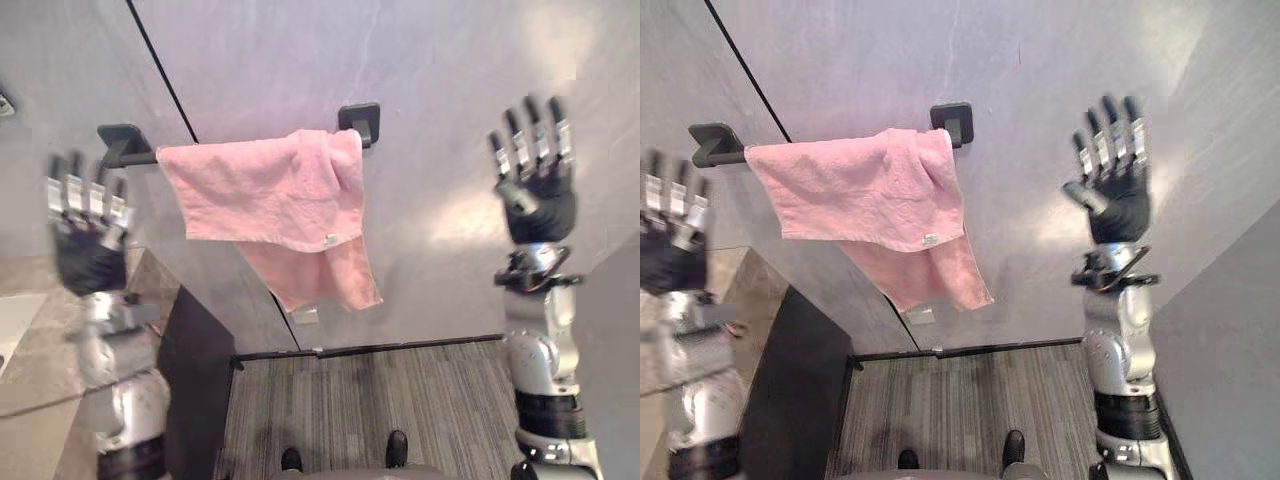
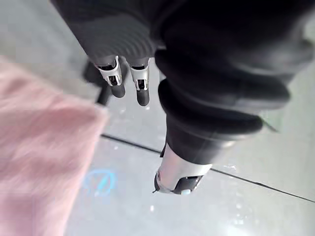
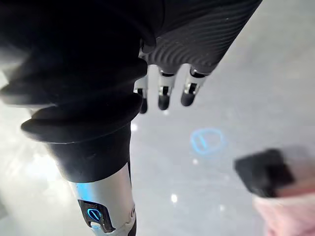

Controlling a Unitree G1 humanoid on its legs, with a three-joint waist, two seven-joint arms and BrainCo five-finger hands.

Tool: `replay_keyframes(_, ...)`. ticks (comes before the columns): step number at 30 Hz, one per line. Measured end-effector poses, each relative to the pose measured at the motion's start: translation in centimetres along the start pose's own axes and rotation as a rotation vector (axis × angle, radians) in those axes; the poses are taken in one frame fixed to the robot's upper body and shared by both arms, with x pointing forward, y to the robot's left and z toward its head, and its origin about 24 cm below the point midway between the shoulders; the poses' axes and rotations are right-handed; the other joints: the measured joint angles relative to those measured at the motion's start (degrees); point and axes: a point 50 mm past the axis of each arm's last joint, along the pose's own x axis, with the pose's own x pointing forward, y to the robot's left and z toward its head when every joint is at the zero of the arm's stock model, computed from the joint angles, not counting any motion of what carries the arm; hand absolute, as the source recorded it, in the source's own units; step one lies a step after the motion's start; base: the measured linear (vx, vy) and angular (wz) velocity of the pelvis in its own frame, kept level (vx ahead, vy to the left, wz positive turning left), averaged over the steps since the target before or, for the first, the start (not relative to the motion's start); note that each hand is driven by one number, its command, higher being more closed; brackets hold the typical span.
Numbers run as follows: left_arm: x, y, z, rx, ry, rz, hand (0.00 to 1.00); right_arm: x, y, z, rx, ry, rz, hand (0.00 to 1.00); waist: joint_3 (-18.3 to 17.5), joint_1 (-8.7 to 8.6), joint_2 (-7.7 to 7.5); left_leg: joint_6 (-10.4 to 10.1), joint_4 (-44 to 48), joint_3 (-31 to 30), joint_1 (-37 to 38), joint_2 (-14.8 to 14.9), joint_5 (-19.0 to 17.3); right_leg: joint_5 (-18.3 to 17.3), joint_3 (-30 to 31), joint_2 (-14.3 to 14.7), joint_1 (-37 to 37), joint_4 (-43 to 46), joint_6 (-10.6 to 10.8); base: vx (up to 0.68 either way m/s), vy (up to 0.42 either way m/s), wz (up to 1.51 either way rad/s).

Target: Organize washtable

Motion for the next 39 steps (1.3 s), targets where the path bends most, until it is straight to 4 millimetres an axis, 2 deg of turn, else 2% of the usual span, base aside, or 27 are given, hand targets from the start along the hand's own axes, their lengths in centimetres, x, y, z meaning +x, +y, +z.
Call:
replay_keyframes(2, -2.0, -1.1, -2.6, -0.084, 0.123, -0.012, 0.00, -1.7, 0.9, -2.2, 0.060, 0.097, 0.007, 0.00, 0.01, -0.11, -0.02, -0.11, 0.00, -0.41, -0.33, 0.11, -0.10, -0.16, -0.05, 0.14, -0.01, 0.00, -0.01, 0.00, 0.017, 0.09)
replay_keyframes(3, -2.6, -1.4, -3.2, -0.106, 0.157, -0.009, 0.00, -2.2, 1.2, -2.7, 0.080, 0.122, 0.008, 0.00, 0.02, -0.20, -0.03, -0.11, 0.00, -0.54, -0.37, 0.11, -0.10, -0.20, -0.08, 0.25, -0.01, -0.01, 0.03, 0.00, 0.010, 0.08)
replay_keyframes(5, -5.0, -2.3, -5.3, -0.181, 0.270, 0.022, 0.00, -4.2, 2.0, -4.5, 0.131, 0.205, -0.013, 0.00, 0.04, -0.27, -0.07, -0.12, 0.00, -0.64, -0.49, 0.12, -0.12, -0.55, 0.00, 0.37, -0.05, -0.01, 0.19, 0.00, 0.006, 0.02)
replay_keyframes(8, -7.2, -2.6, -6.7, -0.215, 0.373, 0.059, 0.00, -6.6, 2.3, -6.0, 0.166, 0.291, -0.062, 0.00, 0.09, -0.29, -0.17, -0.12, 0.00, -0.83, -0.59, 0.10, -0.13, -0.71, 0.06, 0.36, -0.06, 0.00, 0.42, 0.00, 0.000, 0.00)
replay_keyframes(10, -7.9, -2.3, -7.2, -0.216, 0.405, 0.086, 0.00, -7.6, 2.5, -6.6, 0.185, 0.331, -0.077, 0.00, 0.12, -0.34, -0.23, -0.12, 0.01, -0.94, -0.59, 0.09, -0.13, -0.71, 0.08, 0.36, -0.06, 0.00, 0.43, 0.00, 0.000, 0.00)
replay_keyframes(14, -9.3, -2.5, -8.1, -0.217, 0.474, 0.097, 0.00, -10.9, 2.3, -8.2, 0.212, 0.465, -0.159, 0.00, 0.24, -0.20, -0.60, -0.10, 0.03, -1.21, -0.39, 0.09, -0.12, -0.57, 0.02, 0.37, 0.20, 0.02, 0.71, 0.01, 0.005, 0.01)
replay_keyframes(18, -10.5, -2.9, -8.8, -0.232, 0.541, 0.094, 0.00, -12.7, 2.9, -9.0, 0.232, 0.529, -0.186, 0.00, 0.87, -0.01, -1.38, -0.03, 0.05, -0.36, 0.21, 0.18, -0.15, -0.52, 0.45, 0.39, 0.42, 0.09, 0.76, 0.01, 0.013, -0.06)
replay_keyframes(21, -10.9, -2.6, -9.1, -0.229, 0.562, 0.105, 0.00, -12.6, 3.5, -9.2, 0.231, 0.537, -0.165, 0.00, 1.95, 0.45, -2.93, -0.06, 0.10, 2.85, -0.27, 0.59, -0.20, -0.19, 2.72, 0.54, -1.56, 0.30, 1.29, -0.05, 0.022, -0.47)
replay_keyframes(22, -10.9, -2.6, -9.1, -0.224, 0.563, 0.115, 0.00, -12.2, 3.6, -9.1, 0.220, 0.523, -0.156, 0.00, 2.30, 0.44, -3.55, 0.34, 1.00, 4.34, -2.02, 0.95, -0.44, -0.66, 4.02, 0.74, -3.47, 0.30, 3.98, -0.10, -0.038, -0.69)
replay_keyframes(23, -11.0, -2.7, -9.3, -0.235, 0.563, 0.140, 0.00, -11.6, 3.7, -8.9, 0.206, 0.505, -0.141, 0.00, 2.95, 1.11, -1.22, 1.22, 2.00, 5.06, -4.82, 3.93, -0.54, -3.85, 5.36, 1.84, -8.02, 6.35, 5.05, -0.11, -0.044, -0.62)
replay_keyframes(24, -10.7, -2.8, -9.4, -0.240, 0.560, 0.146, 0.00, -11.3, 3.6, -8.7, 0.199, 0.492, -0.146, 0.00, 3.02, 1.11, -1.13, 1.27, 2.76, 5.00, -5.63, 4.89, -0.49, -5.92, 6.53, 1.95, -11.34, 15.26, 1.74, -0.02, -0.073, -0.26)
replay_keyframes(25, -10.3, -3.0, -9.5, -0.243, 0.553, 0.141, 0.00, -11.1, 3.6, -8.7, 0.197, 0.482, -0.161, 0.00, 3.38, 1.25, -1.48, 1.02, 3.91, 4.50, -6.44, 5.10, 0.08, -11.11, 8.50, -0.15, -14.00, 29.65, -0.29, 0.03, -0.109, 0.30)
replay_keyframes(26, -10.0, -3.0, -9.5, -0.239, 0.548, 0.144, 0.00, -11.1, 3.8, -8.9, 0.205, 0.485, -0.171, 0.00, 3.50, 1.52, -3.04, 0.68, 5.41, 3.18, -6.62, 3.83, 0.31, -16.01, 11.24, -3.17, -13.13, 35.26, 2.61, 0.05, -0.167, 0.55)
replay_keyframes(27, -9.8, -3.0, -9.6, -0.238, 0.545, 0.142, 0.00, -11.0, 3.9, -9.0, 0.207, 0.484, -0.168, 0.00, 3.64, 1.51, -3.61, 0.65, 6.08, 2.56, -6.74, 3.04, 0.29, -16.78, 12.36, -3.06, -12.94, 36.55, 3.53, -0.03, -0.214, 0.72)
replay_keyframes(28, -9.8, -2.9, -10.0, -0.245, 0.547, 0.157, 0.00, -11.0, 3.7, -8.9, 0.196, 0.488, -0.161, 0.00, 3.99, 1.77, -3.03, 0.79, 6.46, 1.41, -6.88, 3.51, 0.32, -16.43, 13.01, -1.48, -11.66, 35.79, 5.61, -0.08, -0.152, 0.74)
replay_keyframes(29, -9.9, -3.1, -10.2, -0.261, 0.545, 0.175, 0.00, -10.9, 3.5, -8.9, 0.178, 0.494, -0.152, 0.00, 3.17, 2.17, -0.61, 1.41, 8.38, 1.55, -8.82, 5.08, -0.08, -19.23, 15.88, -0.17, -7.98, 32.65, 9.70, -0.08, -0.131, 0.80)
replay_keyframes(30, -9.9, -3.1, -10.2, -0.262, 0.539, 0.180, 0.00, -10.9, 3.4, -8.8, 0.170, 0.490, -0.147, 0.00, 3.29, 2.07, -0.88, 1.04, 9.42, 0.25, -9.73, 5.19, -0.30, -22.29, 17.95, -0.20, -7.08, 37.21, 9.17, -0.01, -0.159, 1.01)
replay_keyframes(31, -9.8, -2.9, -10.1, -0.249, 0.532, 0.190, 0.00, -11.0, 3.7, -9.2, 0.176, 0.503, -0.140, 0.00, 3.28, 2.04, -4.07, 0.39, 10.81, -1.72, -10.12, 2.60, 0.51, -27.27, 19.77, -2.10, -4.88, 38.96, 6.99, 0.01, -0.288, 0.93)
replay_keyframes(32, -9.8, -2.6, -10.0, -0.241, 0.531, 0.212, 0.00, -10.8, 4.1, -9.6, 0.175, 0.515, -0.115, 0.00, 3.16, 3.25, -5.28, 0.41, 12.33, -3.05, -11.86, 2.05, 0.55, -29.99, 19.55, -1.68, -2.84, 36.32, 5.50, -0.08, -0.325, 0.93)
replay_keyframes(33, -10.0, -2.7, -10.1, -0.251, 0.531, 0.232, 0.00, -10.4, 3.9, -9.4, 0.151, 0.519, -0.084, 0.00, 3.58, 4.44, -3.96, 0.76, 14.27, -5.35, -14.42, 2.95, 0.80, -30.78, 17.61, -0.20, -1.69, 33.20, 4.47, -0.16, -0.256, 0.65)
replay_keyframes(34, -10.3, -2.7, -10.2, -0.257, 0.534, 0.248, 0.00, -10.4, 3.8, -9.3, 0.139, 0.523, -0.074, 0.00, 3.68, 4.75, -2.85, 1.31, 14.98, -7.12, -15.67, 3.64, 1.22, -30.58, 16.05, 0.68, -1.09, 32.11, 4.05, -0.28, -0.219, 1.15)
replay_keyframes(35, -10.8, -2.9, -10.2, -0.266, 0.548, 0.252, 0.00, -10.7, 3.3, -9.2, 0.116, 0.539, -0.072, 0.00, 3.77, 4.70, -1.47, 3.33, 15.09, -10.54, -17.44, 4.02, 2.95, -30.38, 11.44, 1.83, -0.07, 31.44, 1.99, -0.20, -0.142, 1.17)
replay_keyframes(36, -11.1, -2.7, -10.2, -0.261, 0.552, 0.266, 0.00, -10.8, 3.0, -9.2, 0.105, 0.546, -0.071, 0.00, 3.85, 4.69, -1.43, 4.47, 14.19, -11.06, -17.40, 3.85, 3.91, -30.73, 9.94, 1.94, 0.34, 31.78, 1.03, -0.28, -0.200, 1.46)
replay_keyframes(37, -11.7, -2.3, -10.0, -0.251, 0.561, 0.297, 0.00, -10.9, 2.7, -9.2, 0.087, 0.562, -0.067, 0.00, 3.82, 4.74, -1.25, 7.14, 12.07, -11.10, -17.35, 3.51, 5.63, -31.11, 6.99, 1.89, 0.62, 32.61, -0.20, -0.17, -0.128, 0.99)
replay_keyframes(38, -12.1, -2.2, -10.0, -0.253, 0.566, 0.315, 0.00, -11.0, 2.5, -9.2, 0.078, 0.568, -0.067, 0.00, 3.75, 4.71, -1.05, 8.99, 10.89, -11.11, -17.24, 3.45, 5.30, -31.10, 5.75, 2.11, 0.63, 33.00, -0.51, -0.23, -0.169, 1.15)
replay_keyframes(39, -12.9, -1.8, -9.8, -0.254, 0.578, 0.350, 0.00, -11.2, 2.2, -9.4, 0.064, 0.584, -0.072, 0.00, 3.81, 4.77, -1.26, 11.21, 8.99, -9.93, -17.17, 2.98, 0.00, -30.44, 3.30, 1.47, 1.06, 32.37, -1.40, -0.15, -0.034, 1.03)
